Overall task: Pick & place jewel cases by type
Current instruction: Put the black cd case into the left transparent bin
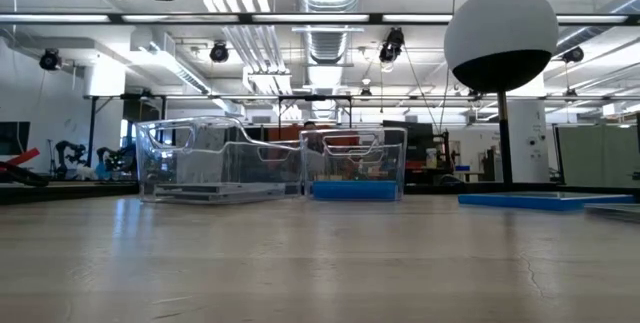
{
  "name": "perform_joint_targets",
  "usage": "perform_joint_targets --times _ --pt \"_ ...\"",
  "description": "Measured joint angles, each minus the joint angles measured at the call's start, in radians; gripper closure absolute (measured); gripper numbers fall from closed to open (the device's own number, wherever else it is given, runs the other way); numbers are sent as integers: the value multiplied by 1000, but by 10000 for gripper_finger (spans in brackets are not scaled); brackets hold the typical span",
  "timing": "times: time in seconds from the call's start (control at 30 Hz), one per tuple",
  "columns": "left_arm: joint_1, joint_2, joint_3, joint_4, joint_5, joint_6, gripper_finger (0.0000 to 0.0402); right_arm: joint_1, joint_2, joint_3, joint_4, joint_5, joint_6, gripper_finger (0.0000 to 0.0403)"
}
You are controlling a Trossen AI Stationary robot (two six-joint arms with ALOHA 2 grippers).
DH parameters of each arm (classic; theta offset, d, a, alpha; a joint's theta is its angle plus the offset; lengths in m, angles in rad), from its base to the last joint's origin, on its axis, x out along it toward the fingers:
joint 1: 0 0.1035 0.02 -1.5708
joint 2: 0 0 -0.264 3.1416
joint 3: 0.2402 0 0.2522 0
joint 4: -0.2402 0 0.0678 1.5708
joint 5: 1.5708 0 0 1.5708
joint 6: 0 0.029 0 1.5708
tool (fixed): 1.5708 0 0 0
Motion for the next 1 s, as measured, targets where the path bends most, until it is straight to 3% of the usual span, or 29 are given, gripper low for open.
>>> perform_joint_targets --times 0.13,0.23,0.37,0.5,0.63,0.83,1.0 --pt "0 0 1 3 0 -1 268 -10 -7 69 17 269 8 390" --pt "0 0 1 6 -2 -2 268 -6 -9 112 5 365 -10 390" --pt "1 0 1 7 -7 -3 268 -13 -4 126 -124 407 72 390" --pt "2 0 1 6 -14 -4 268 -52 -29 104 -256 437 420 390" --pt "4 0 1 6 -36 -4 268 -155 -72 30 -165 367 660 390" --pt "6 0 1 5 -37 -18 268 -284 -99 -39 -65 355 752 390" --pt "4 0 1 5 -37 -28 268 -355 -100 -53 -75 387 695 390"
